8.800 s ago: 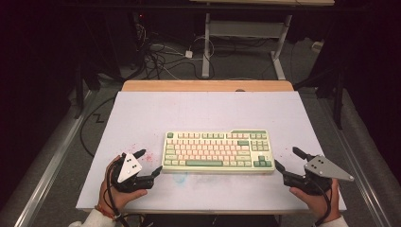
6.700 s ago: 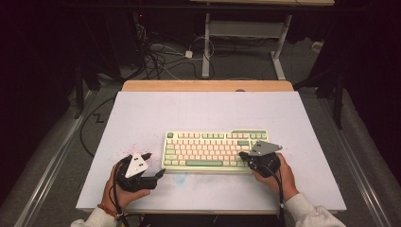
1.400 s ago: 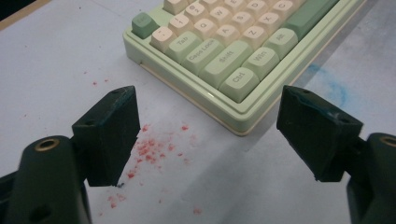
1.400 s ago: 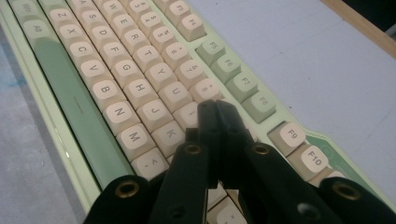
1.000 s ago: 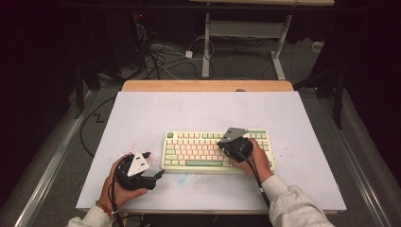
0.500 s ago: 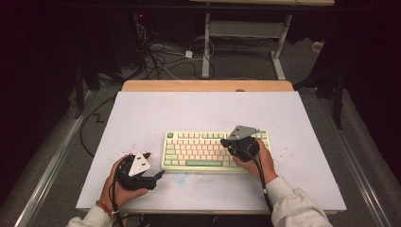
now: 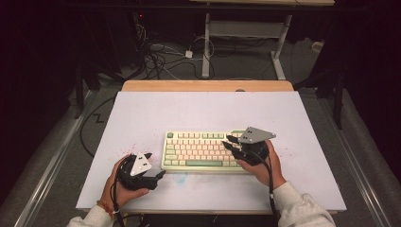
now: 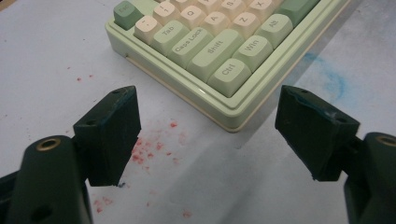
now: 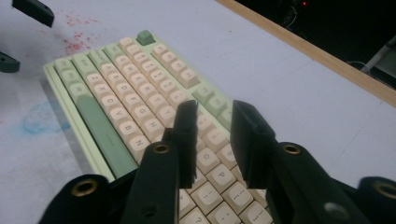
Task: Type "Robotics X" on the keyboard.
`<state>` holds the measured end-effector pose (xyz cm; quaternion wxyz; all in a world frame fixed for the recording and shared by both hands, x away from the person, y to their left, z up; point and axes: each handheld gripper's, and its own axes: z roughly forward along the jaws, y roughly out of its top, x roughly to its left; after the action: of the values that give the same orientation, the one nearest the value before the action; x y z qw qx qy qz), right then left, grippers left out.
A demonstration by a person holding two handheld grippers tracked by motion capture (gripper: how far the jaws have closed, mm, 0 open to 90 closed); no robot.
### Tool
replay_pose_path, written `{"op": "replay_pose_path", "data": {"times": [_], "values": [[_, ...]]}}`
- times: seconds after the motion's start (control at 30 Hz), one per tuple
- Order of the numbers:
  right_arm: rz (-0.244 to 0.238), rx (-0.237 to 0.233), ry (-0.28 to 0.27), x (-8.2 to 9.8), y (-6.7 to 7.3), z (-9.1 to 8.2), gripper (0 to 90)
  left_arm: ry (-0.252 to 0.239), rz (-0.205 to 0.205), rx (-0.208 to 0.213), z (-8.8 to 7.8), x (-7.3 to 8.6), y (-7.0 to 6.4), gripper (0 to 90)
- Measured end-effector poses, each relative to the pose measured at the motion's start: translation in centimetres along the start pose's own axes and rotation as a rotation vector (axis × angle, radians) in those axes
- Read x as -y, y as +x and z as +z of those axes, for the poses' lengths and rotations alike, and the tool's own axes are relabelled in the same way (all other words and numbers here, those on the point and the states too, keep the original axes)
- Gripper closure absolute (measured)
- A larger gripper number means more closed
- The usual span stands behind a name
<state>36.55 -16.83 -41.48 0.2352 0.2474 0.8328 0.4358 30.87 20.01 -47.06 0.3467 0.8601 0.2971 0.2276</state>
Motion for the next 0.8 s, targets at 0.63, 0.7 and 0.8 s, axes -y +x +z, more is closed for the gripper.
{"op": "replay_pose_path", "data": {"times": [0.63, 0.7, 0.8], "values": [[-0.008, 0.102, -0.079, 0.5, 0.6, -3.7, 29.0, -0.034, -0.056, 0.001, -1.0, -0.5, 0.3, 25.9], [-0.01, 0.105, -0.084, 0.8, 0.7, -4.1, 28.2, -0.033, -0.057, 0.001, -1.1, -0.7, 0.3, 25.9], [-0.014, 0.114, -0.09, 1.4, 0.8, -4.8, 27.0, -0.027, -0.049, -0.004, -1.2, -0.9, 0.1, 28.3]]}}
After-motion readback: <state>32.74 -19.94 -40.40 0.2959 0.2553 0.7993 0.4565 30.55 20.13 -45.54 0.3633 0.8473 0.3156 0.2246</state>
